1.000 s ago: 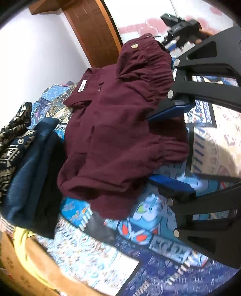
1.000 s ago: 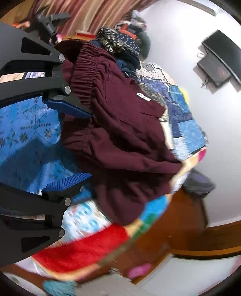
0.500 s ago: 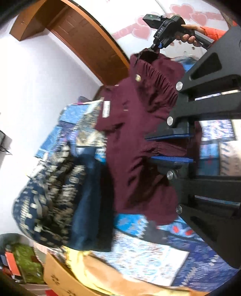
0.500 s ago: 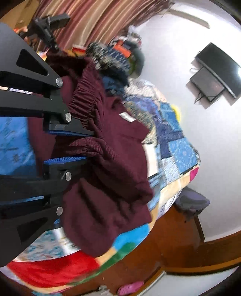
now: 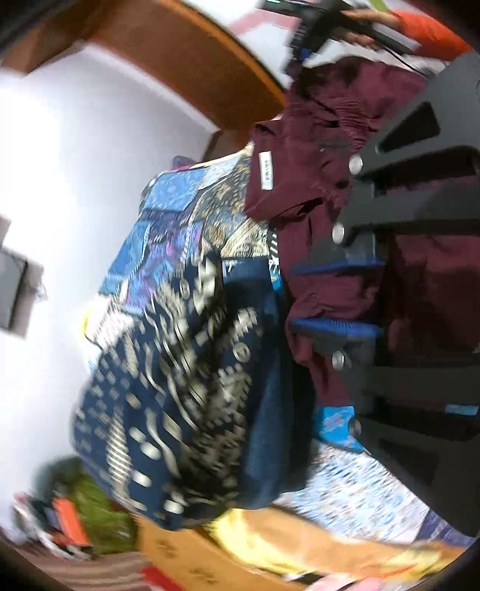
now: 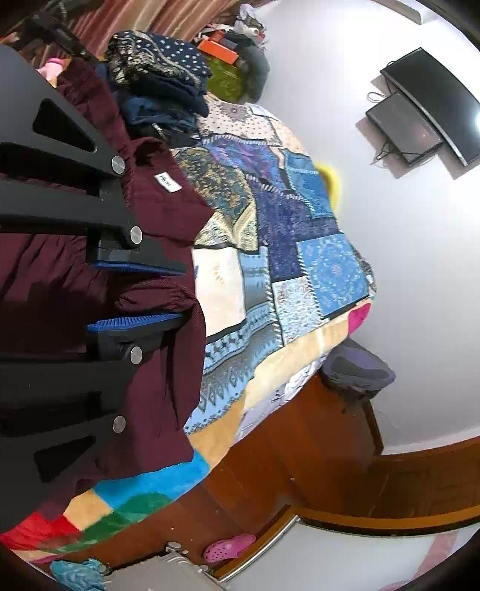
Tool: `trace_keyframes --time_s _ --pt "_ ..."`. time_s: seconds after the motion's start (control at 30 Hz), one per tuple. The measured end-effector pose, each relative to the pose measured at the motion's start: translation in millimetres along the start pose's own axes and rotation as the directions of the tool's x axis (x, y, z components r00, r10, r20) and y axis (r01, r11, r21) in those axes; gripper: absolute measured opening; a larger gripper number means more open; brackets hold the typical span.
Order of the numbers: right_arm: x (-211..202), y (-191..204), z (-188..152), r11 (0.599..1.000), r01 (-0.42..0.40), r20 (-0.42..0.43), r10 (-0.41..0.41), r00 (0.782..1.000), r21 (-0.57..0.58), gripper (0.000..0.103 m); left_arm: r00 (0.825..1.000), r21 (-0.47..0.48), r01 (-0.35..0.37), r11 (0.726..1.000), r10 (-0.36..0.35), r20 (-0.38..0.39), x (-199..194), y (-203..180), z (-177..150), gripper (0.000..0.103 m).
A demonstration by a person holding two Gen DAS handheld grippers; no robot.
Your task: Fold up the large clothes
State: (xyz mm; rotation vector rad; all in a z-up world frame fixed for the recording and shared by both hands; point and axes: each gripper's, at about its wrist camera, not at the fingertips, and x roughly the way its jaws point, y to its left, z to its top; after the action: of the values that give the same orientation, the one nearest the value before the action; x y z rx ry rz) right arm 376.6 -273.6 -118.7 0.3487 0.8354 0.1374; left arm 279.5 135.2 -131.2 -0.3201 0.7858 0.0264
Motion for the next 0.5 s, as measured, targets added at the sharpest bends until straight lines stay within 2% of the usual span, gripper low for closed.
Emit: trace_keyframes --time_s 0.03,0.13,0.23,0.3,0.4,0.5 --pt "-2.3 1.0 0.5 1.0 -0.002 0.002 0.002 1.0 0.0 0.025 1.0 0.037 -0.009 0.999 0.008 0.014 -3.9 -6.8 -0.3 0.042" --pt "-10.7 6.6 1.0 1.0 -0.008 0.002 0.008 1.0 -0.018 0.031 0.998 0.11 -0.023 0.994 0.016 0.061 -17.0 -23.4 -0.1 0.052" --pt "-25.5 21.4 1.5 0.995 0.018 0.041 -0.014 0.999 -0.103 0.044 0.998 0.149 0.003 0.989 -0.012 0.064 -28.6 -36.6 1.5 0.056" --pt "-42.7 33.6 -0.3 0.982 0.059 0.084 -0.044 0.995 -0.18 0.057 0.998 0.149 0.03 0.988 -0.039 0.055 -33.9 -42.6 0.9 0.059" --pt "-58.3 47.5 -6.0 0.962 0.061 0.111 -0.032 0.993 -0.268 0.069 0.998 0.147 0.056 0.988 -0.061 0.026 -33.4 -49.0 -4.3 0.06" --pt "-62.5 56.9 -19.3 0.941 0.036 0.09 -0.006 0.996 -0.337 0.075 0.997 0.139 0.073 0.988 -0.07 -0.027 -22.3 -55.3 -15.8 0.06"
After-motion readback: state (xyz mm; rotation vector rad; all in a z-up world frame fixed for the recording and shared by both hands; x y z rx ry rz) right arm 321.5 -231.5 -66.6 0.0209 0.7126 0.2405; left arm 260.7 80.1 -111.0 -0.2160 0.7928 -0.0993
